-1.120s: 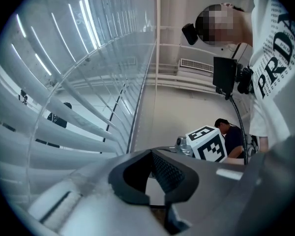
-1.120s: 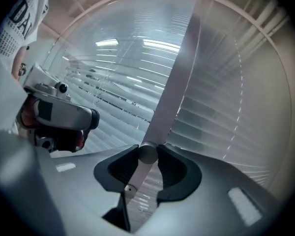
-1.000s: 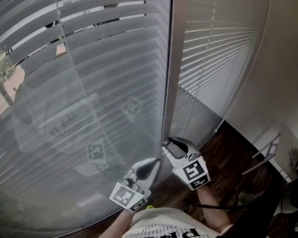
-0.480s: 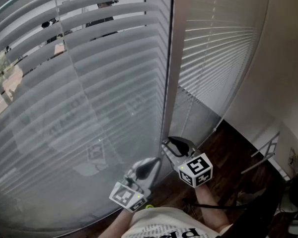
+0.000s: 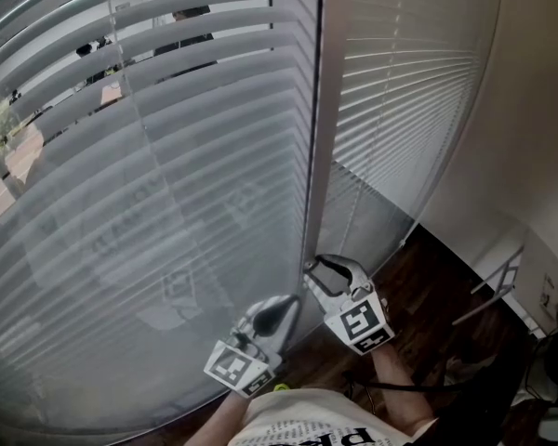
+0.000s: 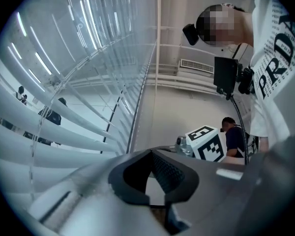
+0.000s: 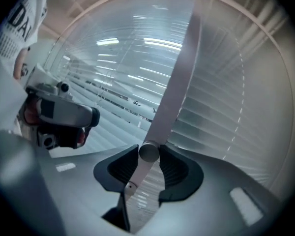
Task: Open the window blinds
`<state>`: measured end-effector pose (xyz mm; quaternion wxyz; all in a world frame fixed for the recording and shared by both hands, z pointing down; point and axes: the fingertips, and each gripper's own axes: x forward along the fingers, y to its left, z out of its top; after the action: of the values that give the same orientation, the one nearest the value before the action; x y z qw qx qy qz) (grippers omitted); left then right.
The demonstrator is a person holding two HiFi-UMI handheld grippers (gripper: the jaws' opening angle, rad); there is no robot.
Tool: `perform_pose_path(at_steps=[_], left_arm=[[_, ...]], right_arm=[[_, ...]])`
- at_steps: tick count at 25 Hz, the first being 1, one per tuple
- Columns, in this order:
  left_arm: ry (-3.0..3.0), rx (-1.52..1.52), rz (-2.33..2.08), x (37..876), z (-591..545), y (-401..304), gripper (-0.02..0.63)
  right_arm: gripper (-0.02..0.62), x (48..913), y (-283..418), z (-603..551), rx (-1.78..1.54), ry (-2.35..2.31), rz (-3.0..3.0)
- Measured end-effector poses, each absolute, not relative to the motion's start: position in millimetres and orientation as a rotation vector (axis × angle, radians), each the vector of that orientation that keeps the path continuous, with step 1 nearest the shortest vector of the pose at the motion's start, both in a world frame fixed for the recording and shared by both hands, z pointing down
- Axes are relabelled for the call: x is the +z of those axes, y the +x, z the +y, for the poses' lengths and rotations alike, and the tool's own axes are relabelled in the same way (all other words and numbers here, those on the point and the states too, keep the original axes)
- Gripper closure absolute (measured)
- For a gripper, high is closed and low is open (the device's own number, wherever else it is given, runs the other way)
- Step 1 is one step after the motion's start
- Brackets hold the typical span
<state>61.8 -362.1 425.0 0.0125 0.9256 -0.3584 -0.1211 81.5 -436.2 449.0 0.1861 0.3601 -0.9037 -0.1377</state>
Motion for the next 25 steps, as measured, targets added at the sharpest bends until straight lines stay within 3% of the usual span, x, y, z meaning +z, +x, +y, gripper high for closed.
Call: perform_pose_path(at_steps=[4,11,25], left_arm=[[2.886,-0.384,-1.116,424.4,-360.4,61.1,0.614],[2.891,-0.382,-1.113,424.2,-358.3,59.5,0.614],[2.896,-0.381,-1.116,423.9,-358.5,54.5,0.614]], right_arm=[[0.402,449.0,80.6,-432.1,-0.643,0.960,-2.382],[0.423,454.2,77.6,-431.3,-1.185,0.849,-1.927],[0.471,457.8,73.5,-436.7,-1.302,0.843,-1.832]])
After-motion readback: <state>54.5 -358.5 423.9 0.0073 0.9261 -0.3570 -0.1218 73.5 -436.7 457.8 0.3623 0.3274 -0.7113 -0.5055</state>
